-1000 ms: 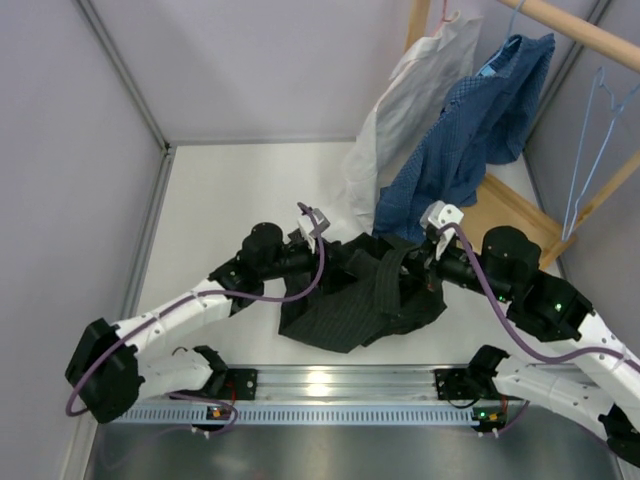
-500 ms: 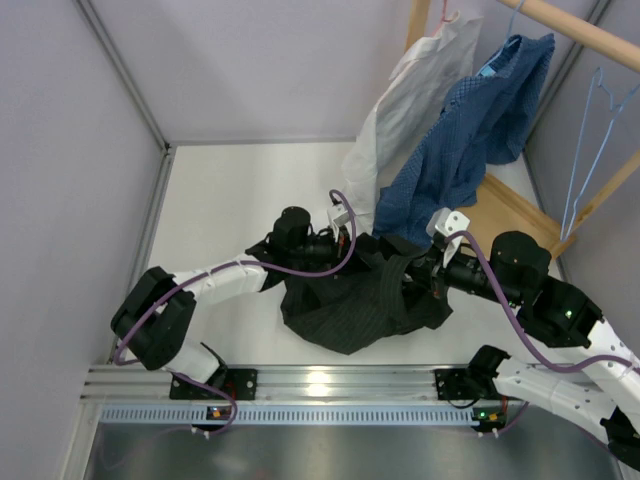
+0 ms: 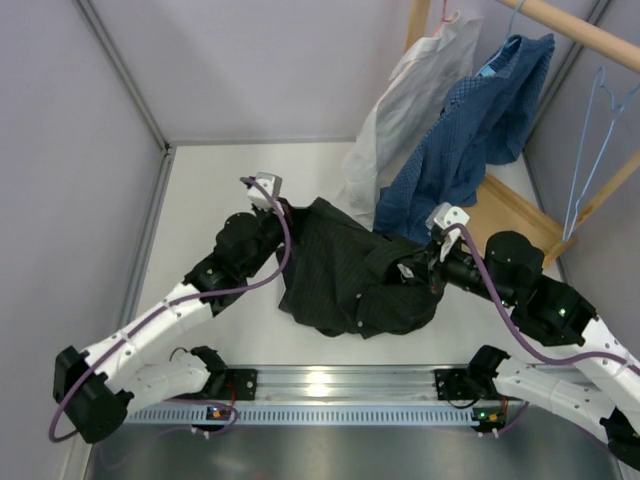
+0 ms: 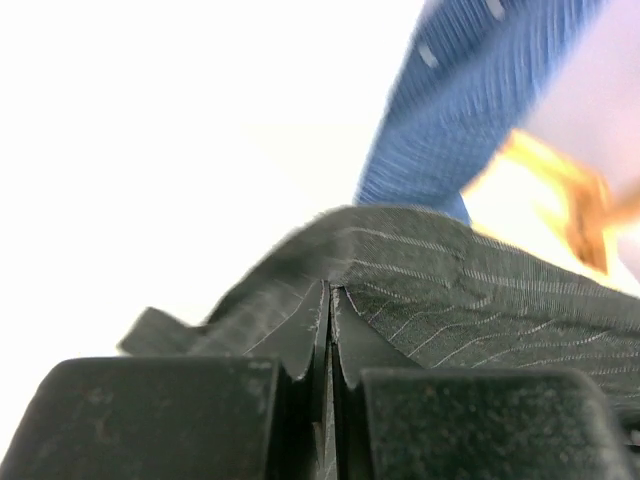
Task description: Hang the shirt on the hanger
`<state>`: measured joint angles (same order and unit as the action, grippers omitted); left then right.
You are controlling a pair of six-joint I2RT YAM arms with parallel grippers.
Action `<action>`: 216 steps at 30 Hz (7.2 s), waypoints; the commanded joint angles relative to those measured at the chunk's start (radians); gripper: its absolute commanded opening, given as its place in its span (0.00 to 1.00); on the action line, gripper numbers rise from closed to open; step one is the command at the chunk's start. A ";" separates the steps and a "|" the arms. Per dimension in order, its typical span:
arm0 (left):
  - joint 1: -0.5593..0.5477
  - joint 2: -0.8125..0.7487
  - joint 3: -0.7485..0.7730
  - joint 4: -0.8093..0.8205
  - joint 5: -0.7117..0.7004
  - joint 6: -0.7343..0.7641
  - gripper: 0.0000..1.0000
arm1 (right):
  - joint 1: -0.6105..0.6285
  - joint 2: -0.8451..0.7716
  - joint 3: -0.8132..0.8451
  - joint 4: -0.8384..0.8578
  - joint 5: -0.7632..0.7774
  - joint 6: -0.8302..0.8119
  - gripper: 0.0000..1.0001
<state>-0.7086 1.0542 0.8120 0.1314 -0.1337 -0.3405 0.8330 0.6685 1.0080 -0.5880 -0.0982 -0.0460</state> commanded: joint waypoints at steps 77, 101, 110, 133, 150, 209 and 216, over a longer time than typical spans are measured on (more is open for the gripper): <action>-0.423 0.207 0.323 -0.503 -0.569 -0.132 0.00 | -0.064 0.640 0.360 -0.021 0.247 0.406 0.01; -0.390 -0.072 0.162 -0.655 -0.317 -0.256 0.00 | -0.650 0.505 0.960 -0.582 0.578 0.199 0.97; -0.388 -0.094 0.105 -0.664 -0.311 -0.267 0.00 | -0.663 0.471 1.034 -0.621 0.773 0.181 0.95; -0.388 -0.129 0.061 -0.665 -0.267 -0.258 0.00 | -0.798 0.447 0.693 -0.464 0.735 0.201 0.54; -0.388 -0.111 0.049 -0.664 -0.253 -0.265 0.00 | -0.798 0.424 0.707 -0.438 0.701 0.212 0.00; 0.047 0.257 0.414 -0.652 -0.046 -0.290 0.00 | -0.515 -0.136 0.129 -0.380 -0.566 0.081 0.00; 0.049 0.276 0.401 -0.596 0.011 -0.318 0.00 | -0.515 -0.132 0.064 -0.345 -0.578 0.107 0.00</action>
<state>-0.6655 1.3281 1.1839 -0.5301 -0.1619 -0.6342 0.3058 0.5426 1.0874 -1.0004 -0.6369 0.0380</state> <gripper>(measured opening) 0.025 0.003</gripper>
